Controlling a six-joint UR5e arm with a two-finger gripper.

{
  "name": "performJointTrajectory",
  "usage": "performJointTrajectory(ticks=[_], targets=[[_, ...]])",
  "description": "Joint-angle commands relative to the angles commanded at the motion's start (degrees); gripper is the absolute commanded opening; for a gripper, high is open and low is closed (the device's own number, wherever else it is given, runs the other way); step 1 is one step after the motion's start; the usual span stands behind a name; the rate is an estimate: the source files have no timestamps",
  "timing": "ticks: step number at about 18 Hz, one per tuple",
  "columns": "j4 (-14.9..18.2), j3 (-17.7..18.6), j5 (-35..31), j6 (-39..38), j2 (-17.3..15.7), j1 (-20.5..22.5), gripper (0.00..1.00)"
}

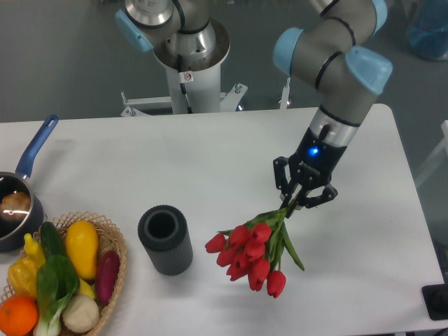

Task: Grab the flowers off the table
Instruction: 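Lift the red tulip bunch up off the table, blooms hanging down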

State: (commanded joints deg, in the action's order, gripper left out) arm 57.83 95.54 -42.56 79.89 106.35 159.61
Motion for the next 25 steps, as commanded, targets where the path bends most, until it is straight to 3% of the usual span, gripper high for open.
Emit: performJointTrajectory(ticks=[4,8,25], targets=[[-0.09,0.0,7.48,0.26,-0.53,0.09,0.21],[-0.18,0.0,11.0,0.18,-0.62,-0.17,0.21],[-0.18,0.71,11.09,0.53,-2.03,0.97,0.21]])
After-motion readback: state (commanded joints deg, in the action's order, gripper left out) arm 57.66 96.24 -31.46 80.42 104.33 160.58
